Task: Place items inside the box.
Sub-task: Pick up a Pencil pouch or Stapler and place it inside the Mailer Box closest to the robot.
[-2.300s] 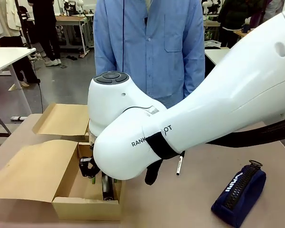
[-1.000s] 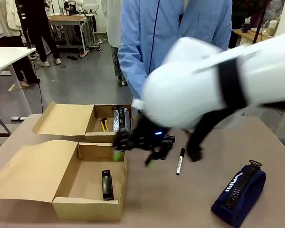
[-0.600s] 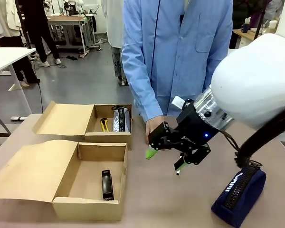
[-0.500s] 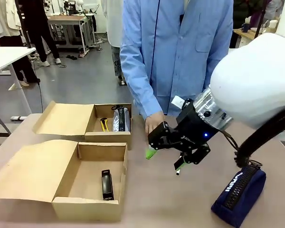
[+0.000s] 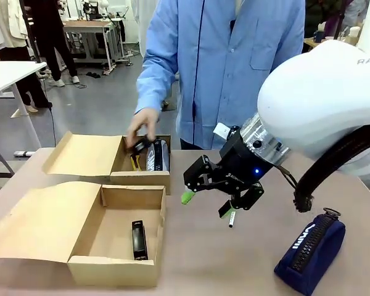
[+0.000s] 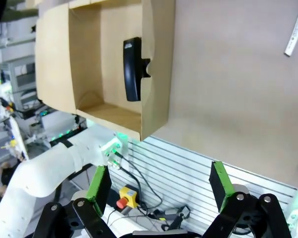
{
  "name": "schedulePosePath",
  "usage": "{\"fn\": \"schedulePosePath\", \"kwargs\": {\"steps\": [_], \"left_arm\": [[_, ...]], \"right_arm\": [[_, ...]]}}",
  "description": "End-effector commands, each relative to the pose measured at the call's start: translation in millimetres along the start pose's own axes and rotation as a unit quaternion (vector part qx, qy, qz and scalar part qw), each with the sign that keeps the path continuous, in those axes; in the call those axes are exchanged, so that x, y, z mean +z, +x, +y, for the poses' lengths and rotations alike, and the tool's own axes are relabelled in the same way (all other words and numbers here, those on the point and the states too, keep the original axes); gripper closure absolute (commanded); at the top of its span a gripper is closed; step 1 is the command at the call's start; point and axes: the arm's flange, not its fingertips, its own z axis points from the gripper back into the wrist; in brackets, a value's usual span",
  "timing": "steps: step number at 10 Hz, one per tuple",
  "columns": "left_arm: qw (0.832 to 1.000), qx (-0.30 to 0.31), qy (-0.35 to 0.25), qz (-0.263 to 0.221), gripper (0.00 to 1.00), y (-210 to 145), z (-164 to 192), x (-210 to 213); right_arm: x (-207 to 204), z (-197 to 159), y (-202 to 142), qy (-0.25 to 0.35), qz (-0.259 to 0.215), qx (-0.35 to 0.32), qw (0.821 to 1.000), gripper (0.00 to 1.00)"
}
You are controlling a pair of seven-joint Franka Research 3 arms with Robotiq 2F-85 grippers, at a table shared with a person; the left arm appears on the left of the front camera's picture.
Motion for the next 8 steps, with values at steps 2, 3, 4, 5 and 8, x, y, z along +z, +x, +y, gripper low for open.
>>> {"fn": "schedulePosePath", "kwargs": {"steps": [2, 3, 4, 5, 8], "left_arm": [[1.0, -0.009, -0.003, 0.003, 0.0, -1.7, 0.4, 2.2], [1.0, -0.009, -0.003, 0.003, 0.0, -1.7, 0.4, 2.2], [1.0, -0.009, -0.003, 0.003, 0.0, -1.7, 0.4, 2.2], [1.0, -0.009, -0.003, 0.003, 0.0, -1.7, 0.4, 2.2], [1.0, -0.009, -0.003, 0.003, 0.0, -1.7, 0.4, 2.2]], "right_arm": [[65.5, -83.7, -9.5, 0.14, -0.013, 0.029, 0.99, 0.0], [93.6, -134.8, -18.8, 0.226, -0.017, 0.028, 0.974, 0.0], [112.5, -181.1, -28.9, 0.284, -0.012, 0.023, 0.959, 0.0], [124.3, -223.0, -41.4, 0.318, 0.0, 0.016, 0.948, 0.0], [179.9, -188.8, 19.4, 0.324, -0.034, 0.018, 0.945, 0.0]]}}
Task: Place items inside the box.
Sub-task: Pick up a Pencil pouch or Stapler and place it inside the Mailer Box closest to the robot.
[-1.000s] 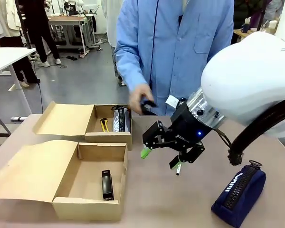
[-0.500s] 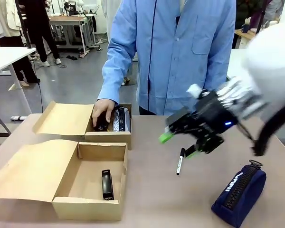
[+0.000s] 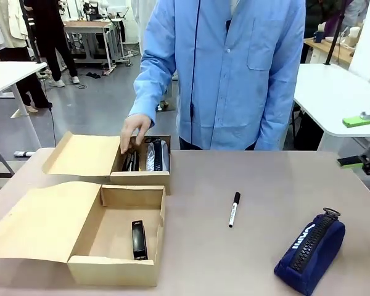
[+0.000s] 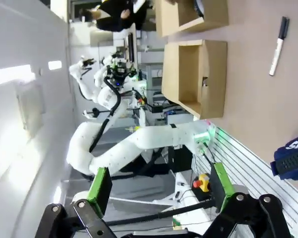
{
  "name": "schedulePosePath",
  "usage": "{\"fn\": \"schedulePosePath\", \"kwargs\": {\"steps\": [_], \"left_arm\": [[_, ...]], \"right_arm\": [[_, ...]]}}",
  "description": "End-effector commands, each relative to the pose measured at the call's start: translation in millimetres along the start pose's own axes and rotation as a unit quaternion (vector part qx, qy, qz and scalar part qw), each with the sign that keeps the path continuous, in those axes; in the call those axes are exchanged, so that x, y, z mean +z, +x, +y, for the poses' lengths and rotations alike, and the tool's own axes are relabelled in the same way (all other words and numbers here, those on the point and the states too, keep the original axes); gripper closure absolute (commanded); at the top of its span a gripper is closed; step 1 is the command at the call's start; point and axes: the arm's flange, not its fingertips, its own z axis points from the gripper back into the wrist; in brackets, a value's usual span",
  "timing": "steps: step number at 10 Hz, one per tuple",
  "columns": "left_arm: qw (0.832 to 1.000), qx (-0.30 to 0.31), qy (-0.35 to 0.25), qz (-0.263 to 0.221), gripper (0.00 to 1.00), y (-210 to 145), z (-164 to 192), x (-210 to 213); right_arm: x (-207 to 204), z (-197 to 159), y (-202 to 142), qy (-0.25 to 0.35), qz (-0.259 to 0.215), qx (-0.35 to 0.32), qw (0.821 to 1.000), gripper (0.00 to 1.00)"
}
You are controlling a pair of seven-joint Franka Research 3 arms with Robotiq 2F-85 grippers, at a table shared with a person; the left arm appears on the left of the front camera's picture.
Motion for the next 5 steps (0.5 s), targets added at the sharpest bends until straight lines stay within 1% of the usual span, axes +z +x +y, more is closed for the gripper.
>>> {"fn": "schedulePosePath", "kwargs": {"steps": [1, 2, 3, 4, 5], "left_arm": [[1.0, -0.009, -0.003, 0.004, 0.0, -1.7, 0.0, 2.0], [1.0, -0.009, -0.003, 0.004, 0.0, -1.7, 0.0, 2.0], [1.0, -0.009, -0.003, 0.004, 0.0, -1.7, 0.0, 2.0], [1.0, -0.009, -0.003, 0.004, 0.0, -1.7, 0.0, 2.0], [1.0, -0.009, -0.003, 0.004, 0.0, -1.7, 0.0, 2.0]], "right_arm": [[-51.0, 33.7, 1.5, -0.035, 0.021, 0.039, 0.998, 0.0], [0.0, 0.0, 0.0, 0.0, 0.0, 0.0, 1.0, 0.0], [-73.9, 8.9, 1.0, -0.049, 0.156, 0.021, 0.986, 0.0], [-56.5, 8.4, 17.7, -0.008, 0.147, 0.007, 0.989, 0.0], [-24.9, -0.5, 24.9, 0.017, 0.129, -0.016, 0.991, 0.0]]}}
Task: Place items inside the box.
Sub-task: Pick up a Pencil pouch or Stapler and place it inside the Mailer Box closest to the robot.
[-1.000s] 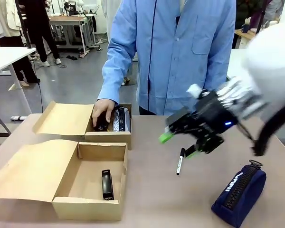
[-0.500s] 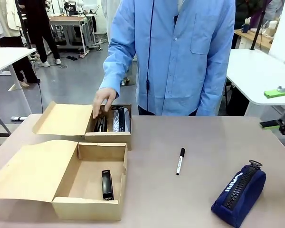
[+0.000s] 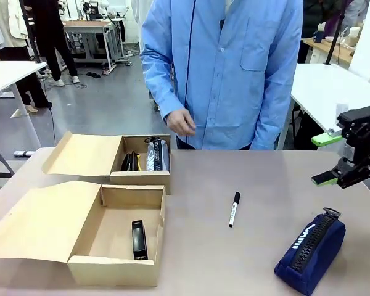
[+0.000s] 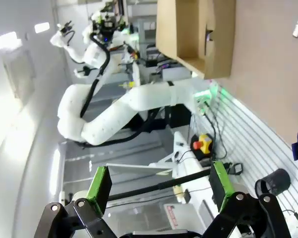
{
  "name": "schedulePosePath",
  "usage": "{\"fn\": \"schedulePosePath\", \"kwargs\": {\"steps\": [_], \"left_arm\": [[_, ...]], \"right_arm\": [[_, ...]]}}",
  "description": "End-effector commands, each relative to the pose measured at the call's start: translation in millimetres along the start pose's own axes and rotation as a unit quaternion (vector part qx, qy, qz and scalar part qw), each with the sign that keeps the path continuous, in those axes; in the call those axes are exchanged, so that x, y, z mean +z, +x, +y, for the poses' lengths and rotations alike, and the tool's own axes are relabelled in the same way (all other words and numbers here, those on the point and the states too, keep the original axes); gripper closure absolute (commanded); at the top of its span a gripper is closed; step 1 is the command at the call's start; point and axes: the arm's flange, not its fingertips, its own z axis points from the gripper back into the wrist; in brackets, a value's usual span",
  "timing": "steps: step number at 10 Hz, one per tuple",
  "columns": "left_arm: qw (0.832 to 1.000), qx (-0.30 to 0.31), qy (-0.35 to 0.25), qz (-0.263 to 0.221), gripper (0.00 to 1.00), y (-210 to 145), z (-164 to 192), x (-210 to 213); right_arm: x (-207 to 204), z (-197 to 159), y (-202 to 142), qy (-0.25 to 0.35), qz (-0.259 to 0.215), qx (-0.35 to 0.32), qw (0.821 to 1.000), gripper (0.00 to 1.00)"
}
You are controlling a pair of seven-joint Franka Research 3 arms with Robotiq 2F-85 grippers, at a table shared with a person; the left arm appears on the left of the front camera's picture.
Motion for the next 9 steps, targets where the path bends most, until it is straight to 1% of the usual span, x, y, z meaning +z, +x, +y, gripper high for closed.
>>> {"fn": "schedulePosePath", "kwargs": {"steps": [1, 2, 3, 5, 6, 7, 8, 9], "left_arm": [[1.0, -0.009, -0.003, 0.004, 0.0, -1.7, 0.3, 2.0], [1.0, -0.009, -0.003, 0.004, 0.0, -1.7, 0.3, 2.0], [1.0, -0.009, -0.003, 0.004, 0.0, -1.7, 0.3, 2.0], [1.0, -0.009, -0.003, 0.004, 0.0, -1.7, 0.3, 2.0], [1.0, -0.009, -0.003, 0.004, 0.0, -1.7, 0.3, 2.0], [1.0, -0.009, -0.003, 0.004, 0.0, -1.7, 0.3, 2.0], [1.0, -0.009, -0.003, 0.004, 0.0, -1.7, 0.3, 2.0], [1.0, -0.009, -0.003, 0.004, 0.0, -1.7, 0.3, 2.0]], "right_arm": [[84.5, -22.9, -3.9, 0.059, -0.012, -0.018, 0.998, 0.0], [120.2, -41.1, -21.6, 0.078, -0.042, -0.032, 0.996, 0.0], [148.9, -59.3, -35.9, 0.104, -0.05, -0.021, 0.993, 0.0], [192.2, -110.0, -62.7, 0.143, -0.044, 0.015, 0.989, 0.0], [200.2, -132.5, -69.2, 0.158, -0.048, 0.025, 0.986, 0.0], [198.2, -142.2, -63.4, 0.169, -0.081, 0.038, 0.981, 0.0], [192.0, -112.9, -82.4, 0.149, -0.075, -0.011, 0.986, 0.0], [192.0, -112.9, -82.4, 0.149, -0.075, -0.011, 0.986, 0.0]]}}
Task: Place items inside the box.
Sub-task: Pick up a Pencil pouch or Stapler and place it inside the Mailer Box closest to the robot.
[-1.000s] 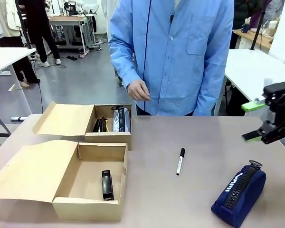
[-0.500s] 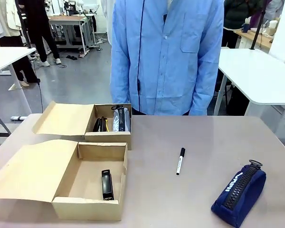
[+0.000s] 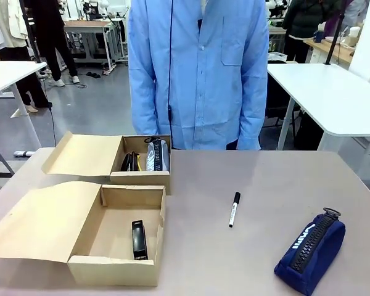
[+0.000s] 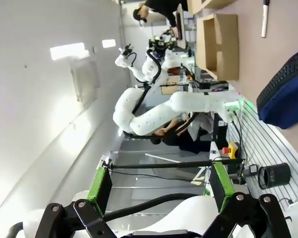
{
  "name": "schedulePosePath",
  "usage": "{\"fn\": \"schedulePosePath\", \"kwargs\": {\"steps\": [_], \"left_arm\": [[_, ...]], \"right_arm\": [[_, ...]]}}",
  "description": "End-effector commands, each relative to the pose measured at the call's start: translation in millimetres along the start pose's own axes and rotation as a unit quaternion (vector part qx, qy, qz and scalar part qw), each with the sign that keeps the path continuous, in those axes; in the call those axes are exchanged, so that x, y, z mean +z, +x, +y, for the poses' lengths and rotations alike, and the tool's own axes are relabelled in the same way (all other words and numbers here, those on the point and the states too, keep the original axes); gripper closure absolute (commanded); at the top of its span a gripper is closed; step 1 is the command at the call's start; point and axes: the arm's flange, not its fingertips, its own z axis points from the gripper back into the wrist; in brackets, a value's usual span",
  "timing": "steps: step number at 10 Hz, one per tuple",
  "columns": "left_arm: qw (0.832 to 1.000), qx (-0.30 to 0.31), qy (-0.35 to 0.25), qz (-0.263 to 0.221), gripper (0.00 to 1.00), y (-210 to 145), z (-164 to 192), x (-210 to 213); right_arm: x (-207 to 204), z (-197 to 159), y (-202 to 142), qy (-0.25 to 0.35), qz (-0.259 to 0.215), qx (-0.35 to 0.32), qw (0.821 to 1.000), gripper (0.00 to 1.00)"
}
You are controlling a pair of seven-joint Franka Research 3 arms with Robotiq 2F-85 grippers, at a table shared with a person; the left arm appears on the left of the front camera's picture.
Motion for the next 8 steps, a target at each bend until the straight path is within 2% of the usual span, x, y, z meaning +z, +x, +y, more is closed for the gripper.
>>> {"fn": "schedulePosePath", "kwargs": {"steps": [1, 8], "left_arm": [[1.0, -0.009, -0.003, 0.004, 0.0, -1.6, 0.1, 1.9], [1.0, -0.009, -0.003, 0.004, 0.0, -1.6, 0.1, 1.9]], "right_arm": [[-5.3, 21.4, -6.1, -0.014, 0.002, -0.011, 1.0, 0.0], [-5.3, 21.4, -6.1, -0.014, 0.002, -0.011, 1.0, 0.0]]}}
